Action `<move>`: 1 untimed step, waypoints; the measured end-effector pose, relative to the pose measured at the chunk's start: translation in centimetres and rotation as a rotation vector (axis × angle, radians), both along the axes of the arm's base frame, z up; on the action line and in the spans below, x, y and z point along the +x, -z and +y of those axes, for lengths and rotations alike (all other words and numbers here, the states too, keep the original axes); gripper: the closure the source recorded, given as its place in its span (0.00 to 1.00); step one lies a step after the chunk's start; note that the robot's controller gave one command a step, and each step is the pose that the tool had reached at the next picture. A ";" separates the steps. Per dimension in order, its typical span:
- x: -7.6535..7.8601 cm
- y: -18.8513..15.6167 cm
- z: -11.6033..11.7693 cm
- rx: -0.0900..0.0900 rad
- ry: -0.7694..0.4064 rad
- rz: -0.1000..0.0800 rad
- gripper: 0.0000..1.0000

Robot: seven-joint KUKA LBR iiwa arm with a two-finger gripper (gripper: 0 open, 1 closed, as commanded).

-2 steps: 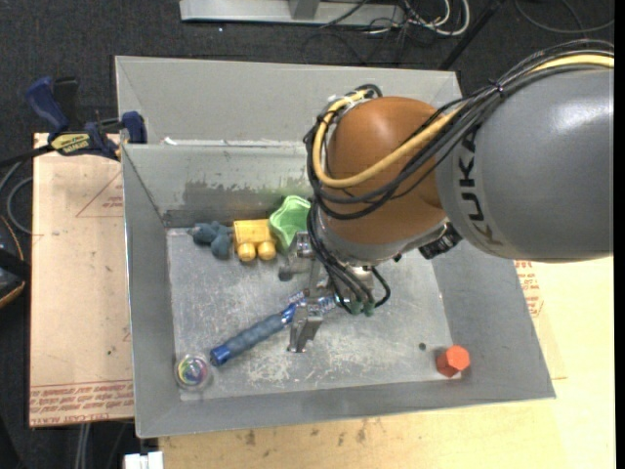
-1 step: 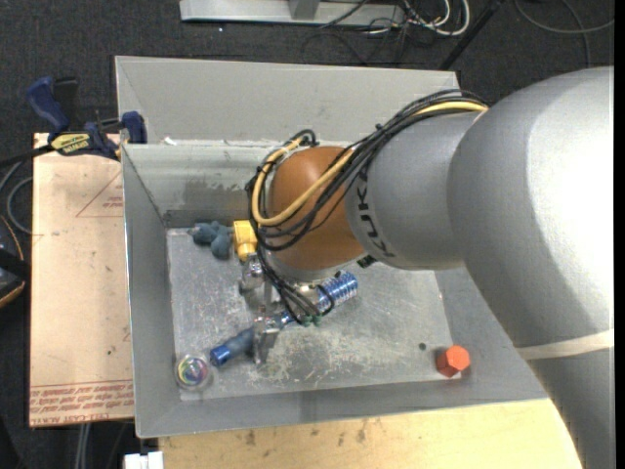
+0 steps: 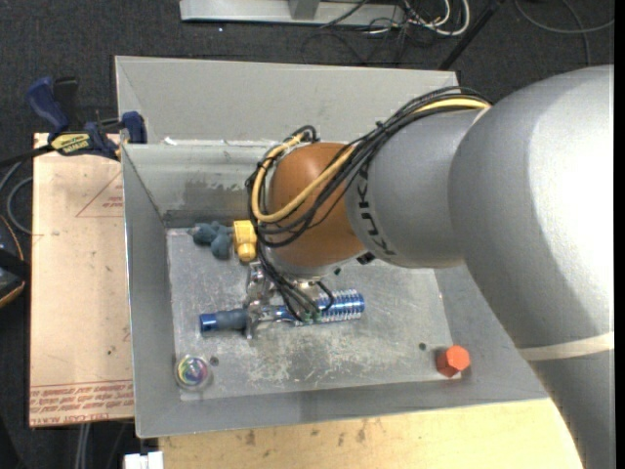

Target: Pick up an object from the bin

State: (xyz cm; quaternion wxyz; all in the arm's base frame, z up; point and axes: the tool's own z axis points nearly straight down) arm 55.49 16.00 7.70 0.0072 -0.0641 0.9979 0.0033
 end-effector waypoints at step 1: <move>-0.4 -12.8 -0.9 -0.005 -0.008 0.006 1.00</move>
Offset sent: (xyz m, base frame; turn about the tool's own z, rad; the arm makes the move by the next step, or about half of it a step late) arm -0.0050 -0.0101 0.1235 -0.0092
